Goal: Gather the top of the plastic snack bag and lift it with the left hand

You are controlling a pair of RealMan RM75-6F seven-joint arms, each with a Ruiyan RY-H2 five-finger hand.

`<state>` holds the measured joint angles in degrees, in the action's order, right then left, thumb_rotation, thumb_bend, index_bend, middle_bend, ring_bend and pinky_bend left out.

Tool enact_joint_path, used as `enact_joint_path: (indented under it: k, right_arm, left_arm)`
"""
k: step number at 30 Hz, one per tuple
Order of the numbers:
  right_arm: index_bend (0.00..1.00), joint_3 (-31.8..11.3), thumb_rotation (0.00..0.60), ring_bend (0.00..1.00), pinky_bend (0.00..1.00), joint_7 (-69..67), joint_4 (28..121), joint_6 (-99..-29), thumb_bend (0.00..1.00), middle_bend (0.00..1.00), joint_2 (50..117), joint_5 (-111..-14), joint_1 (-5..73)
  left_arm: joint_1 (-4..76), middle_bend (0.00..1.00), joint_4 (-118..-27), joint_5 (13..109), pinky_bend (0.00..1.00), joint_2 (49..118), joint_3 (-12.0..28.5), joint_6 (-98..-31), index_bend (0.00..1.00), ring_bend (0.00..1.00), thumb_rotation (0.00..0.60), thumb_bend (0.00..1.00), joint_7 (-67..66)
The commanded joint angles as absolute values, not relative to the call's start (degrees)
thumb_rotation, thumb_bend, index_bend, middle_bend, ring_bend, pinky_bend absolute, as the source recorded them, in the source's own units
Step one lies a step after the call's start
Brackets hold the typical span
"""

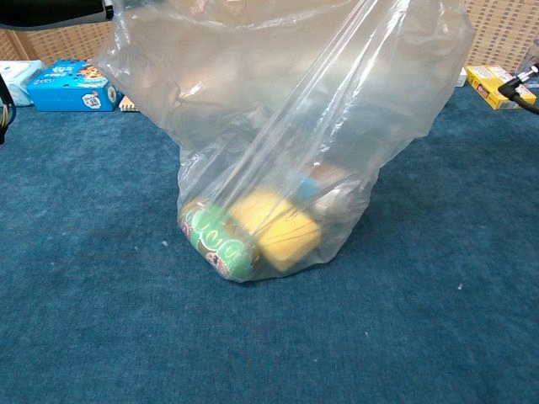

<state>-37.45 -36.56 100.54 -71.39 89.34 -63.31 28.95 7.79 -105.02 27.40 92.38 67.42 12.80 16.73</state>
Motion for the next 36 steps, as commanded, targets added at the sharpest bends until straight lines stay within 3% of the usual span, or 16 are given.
enact_joint_path:
  k: [1,25,36]
  right_arm:
    - [0.23,-37.3,0.6,0.18,0.11,-37.5,101.0,-70.8,0.02,0.27,88.4,-63.4,28.7]
    - [0.23,-36.3,0.6,0.16,0.1,-42.6,104.0,-69.5,0.01,0.26,83.7,-65.0,27.7]
    - [0.22,-35.7,0.6,0.15,0.1,-41.3,105.2,-69.3,0.01,0.25,82.6,-65.6,28.8]
  left_arm:
    - [7.9,0.61,-105.7,28.9,0.39,92.8,67.2,11.1,0.55,0.55,0.0,0.28,16.1]
    - [8.5,0.46,-107.4,37.3,0.24,95.3,66.5,4.8,0.55,0.37,0.0,0.28,16.2]
    - [11.4,0.39,-107.6,41.8,0.18,95.1,64.3,2.9,0.51,0.29,0.0,0.28,16.2]
